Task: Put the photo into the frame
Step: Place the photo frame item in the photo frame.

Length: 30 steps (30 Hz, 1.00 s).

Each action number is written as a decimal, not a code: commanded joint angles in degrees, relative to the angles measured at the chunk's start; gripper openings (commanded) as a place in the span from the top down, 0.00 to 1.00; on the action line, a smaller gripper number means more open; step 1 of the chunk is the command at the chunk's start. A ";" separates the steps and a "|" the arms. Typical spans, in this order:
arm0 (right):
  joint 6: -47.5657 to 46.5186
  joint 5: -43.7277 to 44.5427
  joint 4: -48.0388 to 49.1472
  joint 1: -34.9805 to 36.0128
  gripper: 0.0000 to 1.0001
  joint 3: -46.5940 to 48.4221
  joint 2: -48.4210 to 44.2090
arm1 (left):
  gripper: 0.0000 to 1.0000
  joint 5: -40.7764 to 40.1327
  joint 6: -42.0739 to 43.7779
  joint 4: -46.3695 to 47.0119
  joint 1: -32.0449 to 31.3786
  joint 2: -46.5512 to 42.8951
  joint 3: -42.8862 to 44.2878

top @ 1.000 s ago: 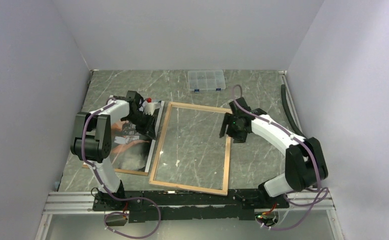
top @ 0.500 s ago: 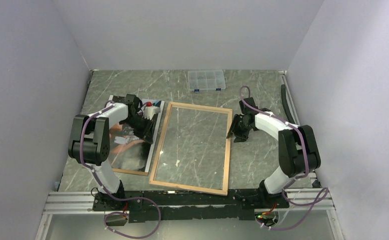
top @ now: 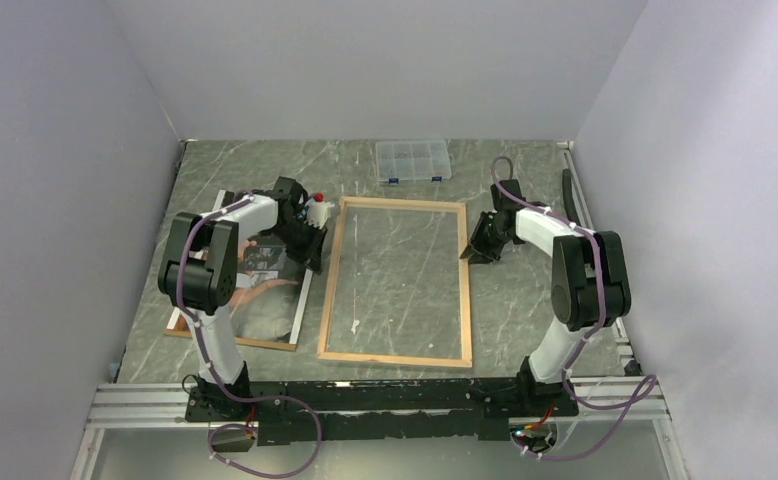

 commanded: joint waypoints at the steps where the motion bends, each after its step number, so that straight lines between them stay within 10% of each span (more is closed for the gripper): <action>1: 0.53 2.64 2.10 -1.11 0.75 6.30 2.42 | 0.86 -3.68 -1.32 3.01 -0.02 3.44 5.00; 8: 2.73 6.17 0.51 -1.10 0.73 9.85 -0.54 | 0.85 -3.21 -1.55 -3.38 1.73 1.78 12.47; 16: 5.61 10.14 -0.12 14.60 0.39 13.99 -7.02 | 0.48 -1.53 2.65 -15.68 15.56 -8.66 19.37; 19: 7.36 9.10 0.60 23.88 0.34 19.65 -1.30 | 0.28 -2.79 5.48 -17.68 24.82 -11.07 19.56; 30: 9.37 4.54 -8.74 43.87 0.31 56.73 29.47 | 0.32 -13.55 13.49 -8.08 46.41 -15.58 5.00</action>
